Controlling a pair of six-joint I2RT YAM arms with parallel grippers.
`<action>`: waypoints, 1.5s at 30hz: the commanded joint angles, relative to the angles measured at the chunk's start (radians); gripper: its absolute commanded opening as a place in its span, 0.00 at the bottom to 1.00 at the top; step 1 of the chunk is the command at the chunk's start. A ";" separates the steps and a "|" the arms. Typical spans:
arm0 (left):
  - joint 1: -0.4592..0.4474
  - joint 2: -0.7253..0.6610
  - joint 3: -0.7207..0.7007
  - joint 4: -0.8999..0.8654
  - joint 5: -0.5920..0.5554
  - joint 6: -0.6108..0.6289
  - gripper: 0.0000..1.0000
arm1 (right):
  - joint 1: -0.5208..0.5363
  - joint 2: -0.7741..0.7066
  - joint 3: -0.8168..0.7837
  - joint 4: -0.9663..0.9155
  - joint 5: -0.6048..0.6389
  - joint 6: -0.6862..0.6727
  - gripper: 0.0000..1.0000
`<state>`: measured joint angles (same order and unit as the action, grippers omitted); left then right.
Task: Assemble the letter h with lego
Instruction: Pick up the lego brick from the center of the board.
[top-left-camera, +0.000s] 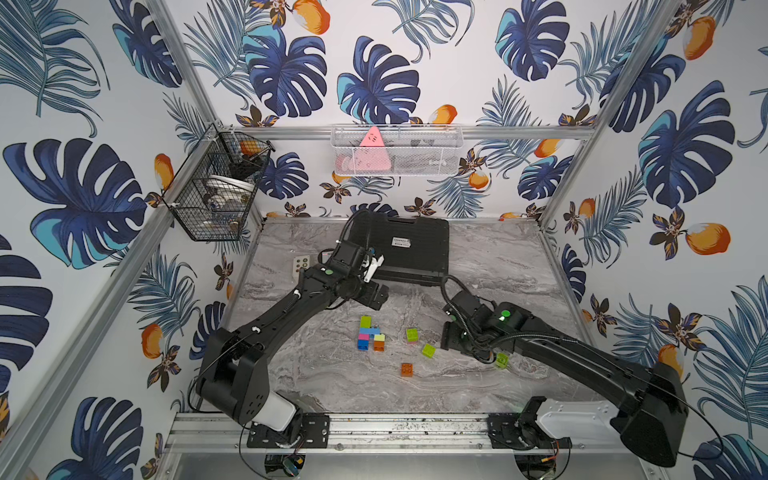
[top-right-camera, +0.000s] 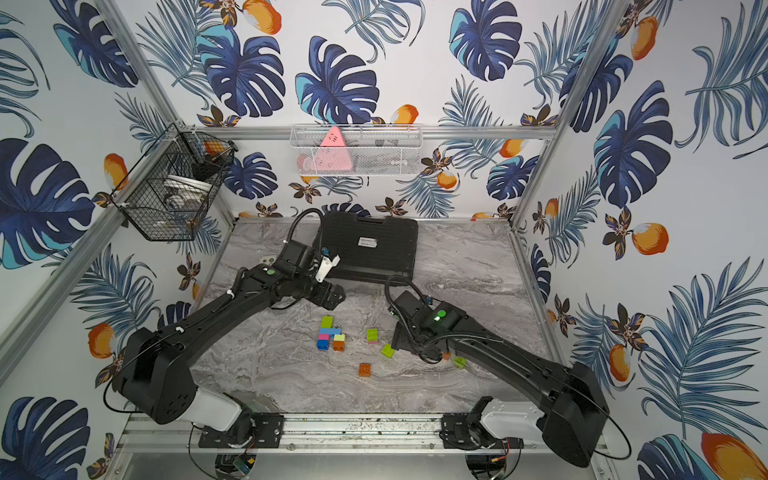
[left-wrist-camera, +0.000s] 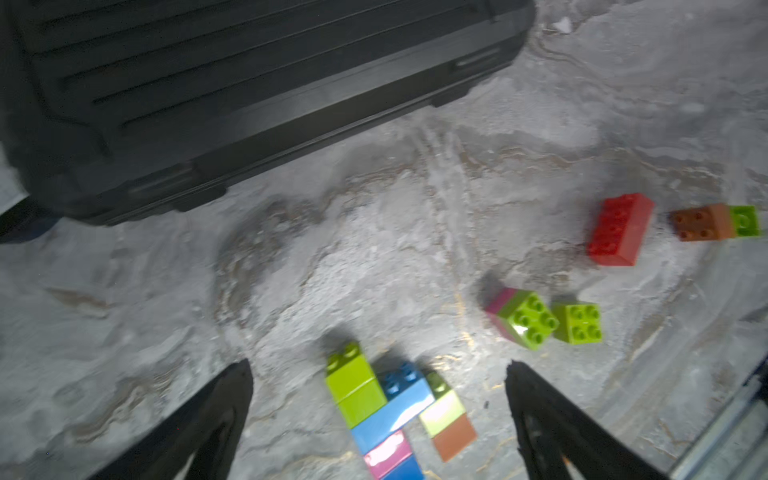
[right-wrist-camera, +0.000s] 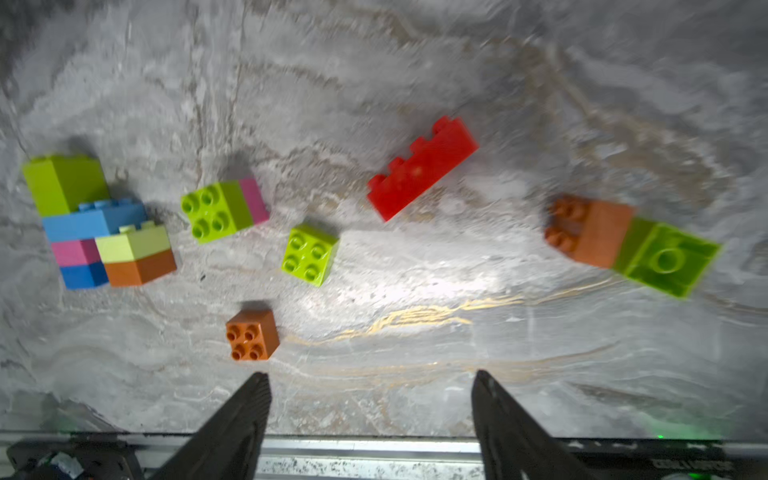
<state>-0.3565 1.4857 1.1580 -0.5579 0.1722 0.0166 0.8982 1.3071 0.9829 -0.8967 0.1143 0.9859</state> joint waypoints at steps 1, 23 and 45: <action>0.103 -0.035 -0.069 0.086 0.006 0.079 0.99 | 0.096 0.098 0.027 0.099 -0.005 0.137 0.69; 0.571 -0.031 -0.429 0.655 0.014 0.136 0.99 | 0.242 0.513 0.203 0.159 0.024 0.259 0.50; 0.579 -0.040 -0.439 0.666 0.006 0.123 0.99 | 0.265 0.508 0.190 0.126 0.048 0.276 0.36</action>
<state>0.2192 1.4490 0.7193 0.0765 0.1818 0.1329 1.1614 1.8389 1.1629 -0.7174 0.1223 1.2282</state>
